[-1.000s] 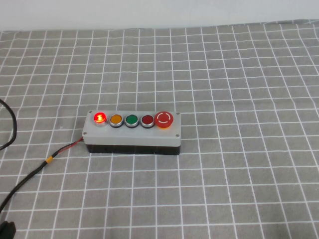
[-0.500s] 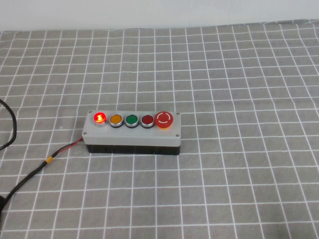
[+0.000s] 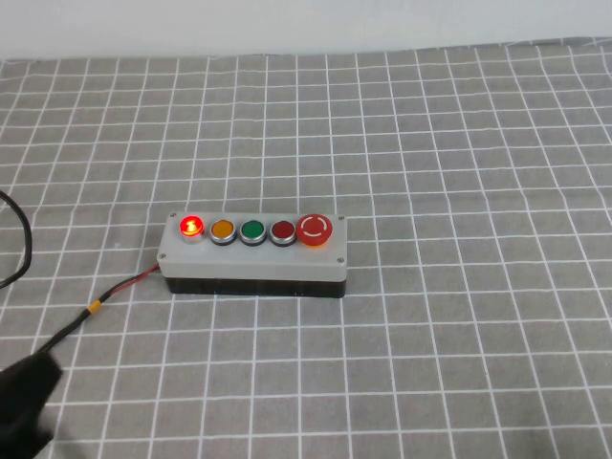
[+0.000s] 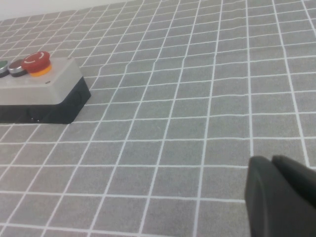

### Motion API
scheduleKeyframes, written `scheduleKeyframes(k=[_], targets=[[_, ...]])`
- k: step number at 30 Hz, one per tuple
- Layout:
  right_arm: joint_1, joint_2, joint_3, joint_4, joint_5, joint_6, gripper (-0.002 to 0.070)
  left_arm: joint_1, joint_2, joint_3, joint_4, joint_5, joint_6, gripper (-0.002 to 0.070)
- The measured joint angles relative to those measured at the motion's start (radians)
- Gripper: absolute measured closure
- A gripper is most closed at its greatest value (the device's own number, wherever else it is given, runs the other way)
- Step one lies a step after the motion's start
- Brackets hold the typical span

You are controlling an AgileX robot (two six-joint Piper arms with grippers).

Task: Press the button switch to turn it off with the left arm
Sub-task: 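Press the lit red button on the button box to turn it off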

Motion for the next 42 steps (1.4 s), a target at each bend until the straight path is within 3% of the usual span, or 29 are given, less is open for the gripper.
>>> scheduleKeyframes(k=[5,12,18,26,42], targets=[[0.000,0.000,0.000,0.007,0.000,0.000,0.0694,0.000,0.341,-0.309,0.107,0.294,0.094,0.0678],[0.000,0.000,0.000,0.009,0.000,0.000,0.0694,0.000,0.732,-0.657,0.162,0.490,0.230,0.0678],[0.000,0.000,0.000,0.011,0.000,0.000,0.0694,-0.003,1.034,-0.884,0.167,0.515,0.271,0.0678],[0.000,0.000,0.000,0.011,0.000,0.000,0.0694,-0.068,1.346,-1.111,0.172,0.528,0.287,0.0678],[0.000,0.000,0.000,0.011,0.000,0.000,0.0694,-0.080,1.512,-1.187,0.249,0.548,0.289,0.0678]])
